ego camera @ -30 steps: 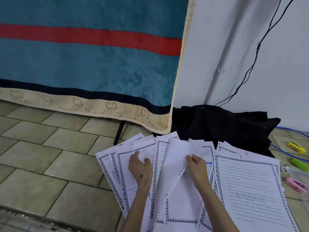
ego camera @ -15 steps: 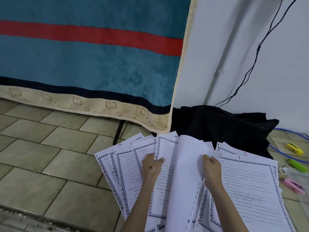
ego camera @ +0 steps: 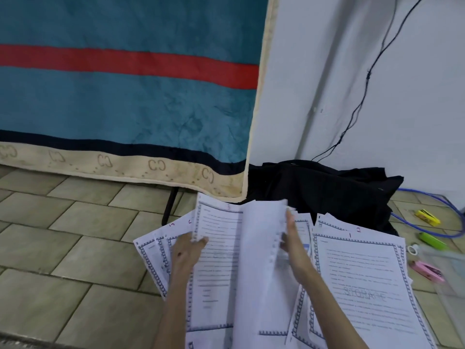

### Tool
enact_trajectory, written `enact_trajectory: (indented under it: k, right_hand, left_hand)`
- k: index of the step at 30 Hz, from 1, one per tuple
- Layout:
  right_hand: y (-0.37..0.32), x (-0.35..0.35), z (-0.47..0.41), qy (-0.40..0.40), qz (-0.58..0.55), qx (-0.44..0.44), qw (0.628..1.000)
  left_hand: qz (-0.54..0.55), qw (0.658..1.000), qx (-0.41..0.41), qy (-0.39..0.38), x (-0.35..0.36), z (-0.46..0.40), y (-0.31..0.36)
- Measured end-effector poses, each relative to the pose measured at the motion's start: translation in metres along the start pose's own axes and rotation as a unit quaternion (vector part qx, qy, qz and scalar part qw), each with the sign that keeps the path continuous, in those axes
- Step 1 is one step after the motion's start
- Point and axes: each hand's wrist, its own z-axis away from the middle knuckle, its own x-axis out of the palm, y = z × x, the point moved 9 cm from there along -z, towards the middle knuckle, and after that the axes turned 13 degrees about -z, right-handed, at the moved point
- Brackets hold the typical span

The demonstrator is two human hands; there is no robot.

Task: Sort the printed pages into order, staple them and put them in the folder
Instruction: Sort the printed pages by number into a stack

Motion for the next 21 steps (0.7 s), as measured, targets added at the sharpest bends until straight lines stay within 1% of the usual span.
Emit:
enact_trajectory:
  k: [1,2,3,5,6,7,8,9,11,13,15,16,18,19,21]
  right_hand:
    - [0.003,0.015,0.005,-0.032,0.038,0.005,0.999]
    - [0.011,0.025,0.008,-0.053,0.099,0.026,0.993]
    - [0.021,0.030,0.011,-0.068,0.182,0.044,0.980]
    - [0.045,0.033,0.008,-0.101,0.345,0.065,0.931]
    - [0.050,0.032,0.006,-0.111,0.389,0.070,0.912]
    - [0.056,0.031,0.001,-0.120,0.406,0.076,0.903]
    - [0.058,0.031,0.000,-0.124,0.396,0.086,0.906]
    - [0.057,0.026,-0.001,-0.114,0.365,0.101,0.918]
    - [0.049,0.017,-0.001,-0.079,0.244,0.132,0.957]
    - [0.040,0.012,0.003,-0.070,0.141,0.148,0.976]
    - [0.036,0.008,0.004,-0.071,0.088,0.164,0.980]
    - [0.034,0.006,0.006,-0.072,0.081,0.170,0.979]
    - [0.034,0.002,0.008,-0.060,0.075,0.174,0.980]
    - [0.035,0.001,0.008,-0.057,0.066,0.170,0.982]
    - [0.033,0.004,0.012,-0.065,0.051,0.164,0.983]
  left_hand:
    - [-0.029,0.999,0.003,0.028,-0.017,0.001,0.002]
    - [-0.052,0.997,0.002,0.061,-0.038,0.002,0.004]
    - [-0.065,0.993,0.001,0.103,-0.059,0.005,0.008]
    - [-0.077,0.982,0.022,0.171,-0.103,0.019,0.021]
    - [-0.080,0.978,0.041,0.190,-0.121,0.027,0.030]
    - [-0.070,0.976,0.068,0.196,-0.136,0.034,0.040]
    - [-0.049,0.977,0.096,0.185,-0.146,0.039,0.048]
    - [-0.024,0.978,0.121,0.169,-0.155,0.045,0.055]
    - [-0.022,0.969,0.184,0.163,-0.169,0.042,0.058]
    - [-0.004,0.966,0.209,0.155,-0.168,0.062,0.085]
    - [0.002,0.967,0.225,0.115,-0.145,0.077,0.116]
    - [-0.011,0.970,0.219,0.106,-0.129,0.075,0.125]
    - [-0.028,0.978,0.196,0.061,-0.090,0.071,0.131]
    - [-0.024,0.980,0.198,0.030,-0.071,0.070,0.131]
    - [0.002,0.980,0.198,-0.001,-0.053,0.071,0.131]
